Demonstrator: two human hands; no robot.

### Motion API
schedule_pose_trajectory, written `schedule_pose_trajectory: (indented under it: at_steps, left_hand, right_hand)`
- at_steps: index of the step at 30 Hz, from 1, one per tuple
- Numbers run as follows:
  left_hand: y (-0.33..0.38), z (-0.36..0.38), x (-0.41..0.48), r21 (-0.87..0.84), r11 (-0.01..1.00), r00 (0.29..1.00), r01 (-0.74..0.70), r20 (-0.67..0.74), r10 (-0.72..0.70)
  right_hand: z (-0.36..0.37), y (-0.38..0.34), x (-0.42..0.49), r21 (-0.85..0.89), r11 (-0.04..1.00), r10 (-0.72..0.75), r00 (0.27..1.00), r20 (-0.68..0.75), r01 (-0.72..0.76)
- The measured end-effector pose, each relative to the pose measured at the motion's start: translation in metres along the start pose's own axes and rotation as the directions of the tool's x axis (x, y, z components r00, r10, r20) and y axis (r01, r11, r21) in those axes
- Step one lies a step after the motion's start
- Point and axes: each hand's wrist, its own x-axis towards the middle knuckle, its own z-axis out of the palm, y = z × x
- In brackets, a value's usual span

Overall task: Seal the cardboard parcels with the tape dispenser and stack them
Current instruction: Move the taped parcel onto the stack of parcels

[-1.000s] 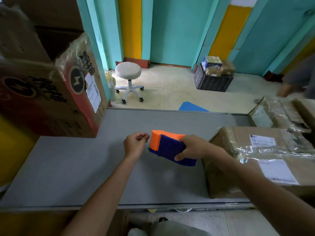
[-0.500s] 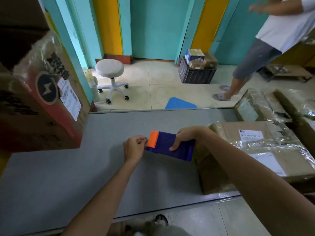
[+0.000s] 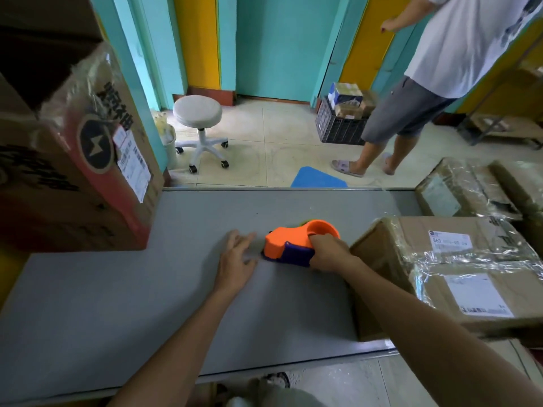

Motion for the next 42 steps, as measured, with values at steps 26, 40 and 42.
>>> schedule_pose_trajectory:
  at_steps: [26, 40, 42]
  left_hand:
    - [0.019, -0.353, -0.074, 0.267, 0.962, 0.627, 0.062, -0.760, 0.171]
    - [0.041, -0.358, -0.112, -0.324, 0.887, 0.587, -0.328, -0.806, -0.078]
    - [0.037, -0.356, -0.114, -0.297, 0.908, 0.584, -0.297, -0.808, -0.074]
  right_hand:
    - [-0.172, -0.306, -0.052, 0.220, 0.476, -0.592, 0.496, -0.635, 0.851]
    - [-0.121, -0.241, -0.140, -0.104, 0.335, -0.774, 0.211, -0.597, 0.936]
    - [-0.128, -0.227, -0.138, -0.059, 0.245, -0.833, 0.179, -0.523, 0.968]
